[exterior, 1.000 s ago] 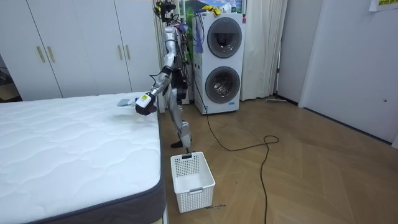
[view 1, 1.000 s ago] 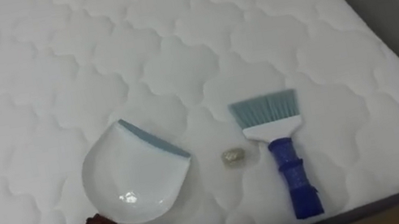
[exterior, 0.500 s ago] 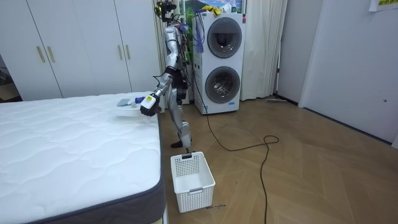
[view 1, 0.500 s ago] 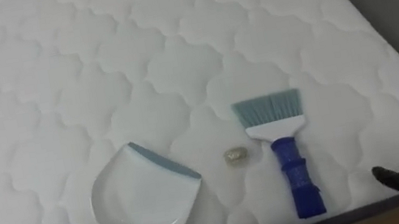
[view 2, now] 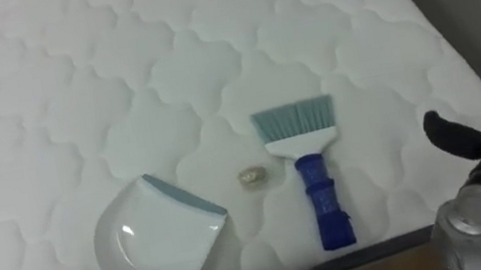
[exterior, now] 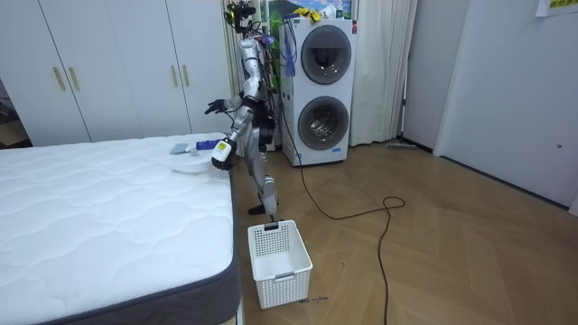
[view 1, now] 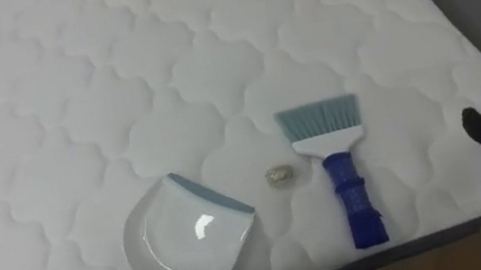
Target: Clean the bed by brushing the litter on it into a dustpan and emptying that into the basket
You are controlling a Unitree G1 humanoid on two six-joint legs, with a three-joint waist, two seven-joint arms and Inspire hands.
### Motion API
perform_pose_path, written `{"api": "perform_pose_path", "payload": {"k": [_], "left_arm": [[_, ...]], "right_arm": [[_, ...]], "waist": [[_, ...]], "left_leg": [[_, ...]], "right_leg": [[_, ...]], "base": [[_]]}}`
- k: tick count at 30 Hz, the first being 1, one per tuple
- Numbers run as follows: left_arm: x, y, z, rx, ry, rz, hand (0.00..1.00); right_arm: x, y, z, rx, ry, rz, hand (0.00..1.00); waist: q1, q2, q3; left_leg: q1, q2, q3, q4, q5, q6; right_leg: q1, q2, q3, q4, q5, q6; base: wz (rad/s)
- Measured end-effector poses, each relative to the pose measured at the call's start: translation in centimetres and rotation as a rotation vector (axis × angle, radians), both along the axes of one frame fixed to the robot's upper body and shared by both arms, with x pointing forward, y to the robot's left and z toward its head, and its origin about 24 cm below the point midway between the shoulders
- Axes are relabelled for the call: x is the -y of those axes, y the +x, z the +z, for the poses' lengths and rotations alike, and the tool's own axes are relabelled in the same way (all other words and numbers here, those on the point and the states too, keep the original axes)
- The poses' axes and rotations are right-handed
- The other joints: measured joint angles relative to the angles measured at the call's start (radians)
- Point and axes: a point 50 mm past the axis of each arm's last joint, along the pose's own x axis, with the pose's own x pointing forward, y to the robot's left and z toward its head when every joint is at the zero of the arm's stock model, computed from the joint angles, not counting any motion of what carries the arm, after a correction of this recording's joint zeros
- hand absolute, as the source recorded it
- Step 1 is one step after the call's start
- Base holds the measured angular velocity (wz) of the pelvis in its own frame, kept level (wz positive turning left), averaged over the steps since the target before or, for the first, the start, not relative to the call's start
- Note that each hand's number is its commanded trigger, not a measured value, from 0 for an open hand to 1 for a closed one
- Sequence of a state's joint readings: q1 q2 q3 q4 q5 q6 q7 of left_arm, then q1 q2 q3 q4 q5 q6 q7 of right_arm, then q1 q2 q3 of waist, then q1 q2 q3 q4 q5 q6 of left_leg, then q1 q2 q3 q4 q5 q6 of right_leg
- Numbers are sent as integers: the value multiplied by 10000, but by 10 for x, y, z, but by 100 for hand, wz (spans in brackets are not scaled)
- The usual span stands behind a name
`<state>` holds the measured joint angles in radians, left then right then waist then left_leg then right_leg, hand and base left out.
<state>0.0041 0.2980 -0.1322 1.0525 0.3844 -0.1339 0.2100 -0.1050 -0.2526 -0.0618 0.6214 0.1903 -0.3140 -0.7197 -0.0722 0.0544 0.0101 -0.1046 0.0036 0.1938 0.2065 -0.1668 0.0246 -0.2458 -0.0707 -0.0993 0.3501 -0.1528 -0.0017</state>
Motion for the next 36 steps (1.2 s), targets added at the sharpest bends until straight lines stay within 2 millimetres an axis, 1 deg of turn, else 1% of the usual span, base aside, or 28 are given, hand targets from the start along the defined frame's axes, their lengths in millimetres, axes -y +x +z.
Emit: {"api": "perform_pose_path", "payload": {"k": [3, 7, 8, 9, 12, 13, 15, 17, 18, 19, 21, 22, 24, 27, 33, 36], "left_arm": [[1, 7, 2, 154, -21, -85, 100], [4, 13, 4, 255, -24, -285, 100], [5, 16, 4, 285, -14, -377, 100], [6, 21, 6, 386, -11, -444, 100], [8, 32, 9, 541, 17, -602, 100], [8, 33, 9, 562, 10, -625, 100], [9, 38, 11, 654, -54, -560, 100], [10, 43, 12, 748, -66, -585, 100], [10, 45, 13, 810, -135, -502, 100], [11, 46, 14, 839, -138, -548, 100], [12, 54, 17, 1058, -148, -637, 100], [12, 55, 18, 1096, -152, -651, 100], [13, 58, 19, 1233, -145, -672, 100], [12, 59, 20, 1311, -39, -600, 100], [12, 60, 21, 1502, 187, -516, 100], [12, 61, 21, 1612, 249, -523, 100]], "right_arm": [[-8, 4, 1, 84, -178, 522, 0], [-19, 5, -4, -150, -251, 996, 0], [-22, 5, -4, -155, -270, 1166, 0], [-25, 6, -4, -140, -324, 1320, 0], [-28, 5, -11, -484, -364, 1609, 0], [-28, 4, -13, -578, -365, 1629, 0], [-28, 2, -17, -851, -429, 1653, 0], [-29, 0, -22, -1178, -614, 1859, 0], [-31, 1, -23, -1264, -689, 2019, 0], [-32, 1, -24, -1302, -702, 2048, 0], [-34, 6, -23, -1311, -731, 2220, 0], [-36, 6, -23, -1312, -738, 2309, 0], [-42, 7, -25, -1419, -763, 2700, 0], [-48, 9, -26, -1524, -772, 3173, 0], [-51, 8, -29, -1823, -853, 3458, 0], [-52, 6, -34, -2203, -1140, 3733, 0]], "waist": [[146, -11, 26], [250, -10, 43], [273, 7, 75], [279, 39, 138], [314, 85, 166], [340, 93, 160], [450, 116, 175], [540, 141, 187], [519, 201, 225], [515, 217, 233], [597, 306, 286], [621, 317, 288], [778, 331, 288], [780, 333, 287], [751, 334, 286], [749, 334, 286]], "left_leg": [[-304, 6, 3, 148, -3, -3], [-458, 22, 0, 185, -2, -3], [-468, 24, 1, 186, -3, -3], [-528, 20, -25, 215, -3, -3], [-856, 16, -26, 345, -2, -1], [-933, 19, -18, 370, -2, -1], [-1156, 36, 1, 503, -2, -1], [-1451, 93, 127, 700, -6, 4], [-1577, 105, 134, 808, -13, 15], [-1657, 114, 138, 880, -23, 30], [-1909, 173, 226, 996, -89, 85], [-1959, 179, 236, 1000, -91, 86], [-2058, 203, 258, 1050, -91, 86], [-2187, 210, 274, 1148, -92, 84], [-2349, 210, 255, 1240, -93, 86], [-2434, 209, 254, 1261, -93, 86]], "right_leg": [[-264, -5, 22, 120, 2, -16], [-371, -8, -20, 88, 8, -20], [-367, -13, -43, 76, 8, -20], [-388, -30, -86, 76, 8, -20], [-647, -81, -164, 125, 8, -20], [-716, -89, -168, 134, 8, -20], [-924, -120, -168, 201, 9, -21], [-1201, -153, -143, 359, 12, -25], [-1267, -172, -175, 383, 19, -33], [-1311, -179, -200, 399, 20, -34], [-1594, -170, -189, 476, 49, -70], [-1654, -170, -180, 475, 61, -79], [-1787, -170, -136, 522, 82, -107], [-1914, -181, -137, 650, 75, -119], [-2021, -191, -179, 670, 89, -128], [-2094, -229, -203, 684, 90, -128]], "base": [[0], [4], [8], [10], [11], [0], [0], [0], [4], [7], [-2], [-8], [-7], [0], [1], [0]]}}
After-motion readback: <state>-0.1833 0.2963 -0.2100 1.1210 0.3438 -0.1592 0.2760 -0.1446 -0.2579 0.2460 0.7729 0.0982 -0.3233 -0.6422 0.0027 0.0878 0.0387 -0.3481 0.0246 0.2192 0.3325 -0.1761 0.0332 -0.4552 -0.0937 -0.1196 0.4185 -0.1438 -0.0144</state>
